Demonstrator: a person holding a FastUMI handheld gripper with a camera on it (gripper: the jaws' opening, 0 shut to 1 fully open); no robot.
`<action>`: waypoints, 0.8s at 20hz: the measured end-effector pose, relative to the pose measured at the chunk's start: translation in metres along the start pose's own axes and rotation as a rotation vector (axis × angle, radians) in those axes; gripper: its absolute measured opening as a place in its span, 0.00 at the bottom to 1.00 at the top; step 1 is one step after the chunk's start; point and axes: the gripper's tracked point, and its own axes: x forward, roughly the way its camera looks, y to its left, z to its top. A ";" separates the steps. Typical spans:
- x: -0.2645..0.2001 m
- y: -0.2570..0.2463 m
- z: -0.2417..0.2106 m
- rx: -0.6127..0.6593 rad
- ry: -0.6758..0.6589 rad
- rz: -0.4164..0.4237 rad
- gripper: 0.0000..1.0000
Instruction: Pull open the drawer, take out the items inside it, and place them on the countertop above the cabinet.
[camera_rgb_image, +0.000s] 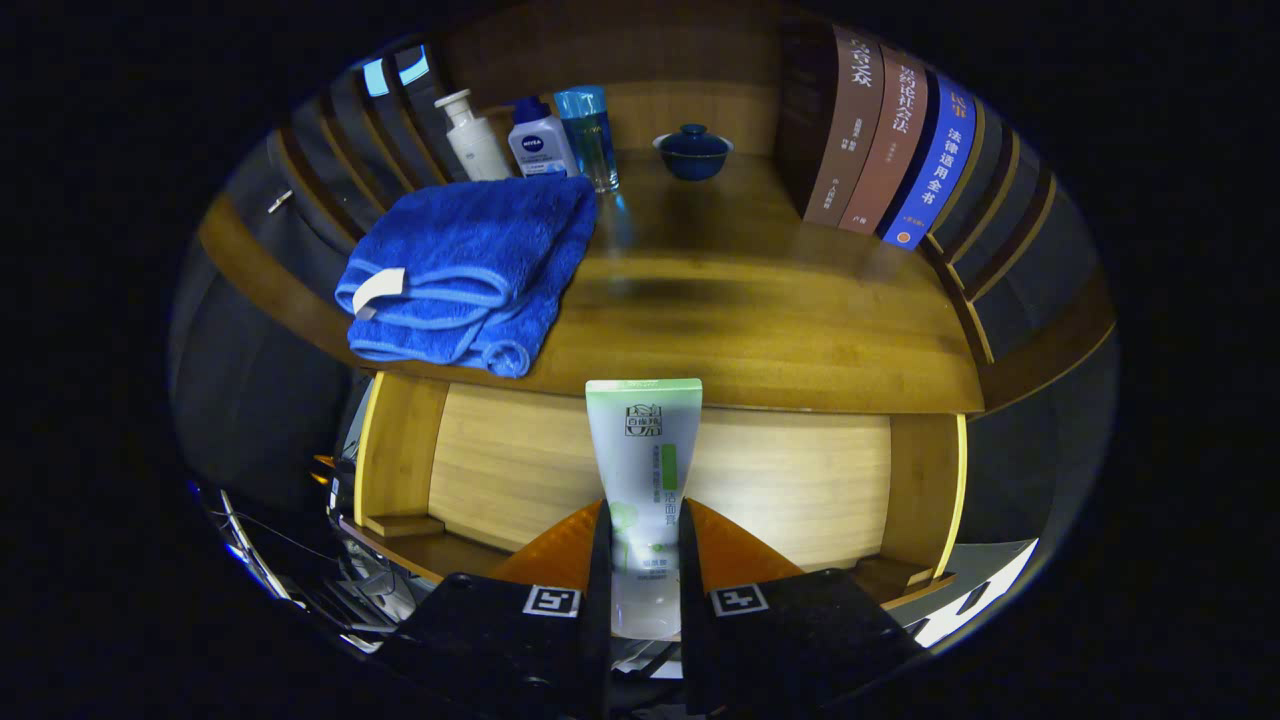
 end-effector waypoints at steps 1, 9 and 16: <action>0.000 -0.001 0.009 0.003 -0.001 -0.001 0.32; 0.017 -0.008 0.097 0.035 -0.002 -0.022 0.33; 0.041 -0.013 0.134 0.046 0.029 -0.027 0.33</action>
